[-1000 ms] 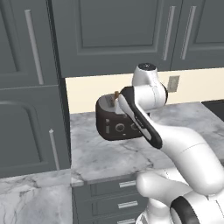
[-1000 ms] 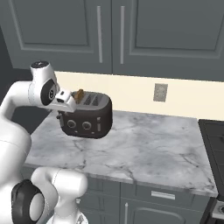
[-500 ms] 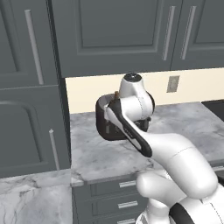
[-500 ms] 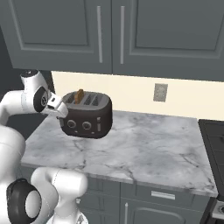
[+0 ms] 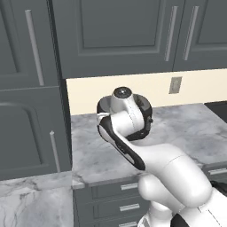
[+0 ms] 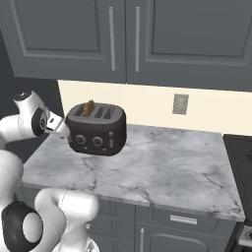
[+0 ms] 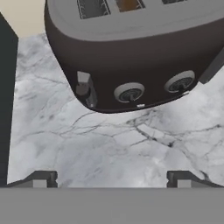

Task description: Start the toaster. Once the lever pops up, take the bread to the plate on the dining counter.

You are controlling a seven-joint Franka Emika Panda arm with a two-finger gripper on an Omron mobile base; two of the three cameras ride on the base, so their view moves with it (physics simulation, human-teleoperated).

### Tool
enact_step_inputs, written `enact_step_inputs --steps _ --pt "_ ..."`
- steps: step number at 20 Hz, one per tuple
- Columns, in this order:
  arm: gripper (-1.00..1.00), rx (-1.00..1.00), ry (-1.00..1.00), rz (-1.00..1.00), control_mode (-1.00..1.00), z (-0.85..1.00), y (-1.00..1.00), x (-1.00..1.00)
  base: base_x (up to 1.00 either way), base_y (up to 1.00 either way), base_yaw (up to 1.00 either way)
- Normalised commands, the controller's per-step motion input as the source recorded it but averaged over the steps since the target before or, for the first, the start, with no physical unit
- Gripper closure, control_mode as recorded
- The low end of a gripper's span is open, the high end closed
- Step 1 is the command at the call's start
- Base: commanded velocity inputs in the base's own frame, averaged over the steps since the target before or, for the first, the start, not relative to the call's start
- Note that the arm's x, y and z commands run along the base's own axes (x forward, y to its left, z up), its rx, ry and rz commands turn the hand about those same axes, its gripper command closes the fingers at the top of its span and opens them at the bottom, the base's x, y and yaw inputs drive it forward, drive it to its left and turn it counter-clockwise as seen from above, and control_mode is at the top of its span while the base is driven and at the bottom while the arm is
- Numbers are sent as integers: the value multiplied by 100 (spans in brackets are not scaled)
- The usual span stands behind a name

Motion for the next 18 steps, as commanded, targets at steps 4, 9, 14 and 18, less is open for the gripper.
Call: enact_step_inputs --steps 4,9,14,18 --pt "-100 -1 -10 -11 -100 -21 5 20 0 0 0" --pt "-100 0 -6 -9 -100 -7 0 30 0 0 0" --pt "-100 0 -2 -7 -100 0 0 32 0 0 0" --pt "-100 0 0 -2 -100 0 -7 26 0 0 0"
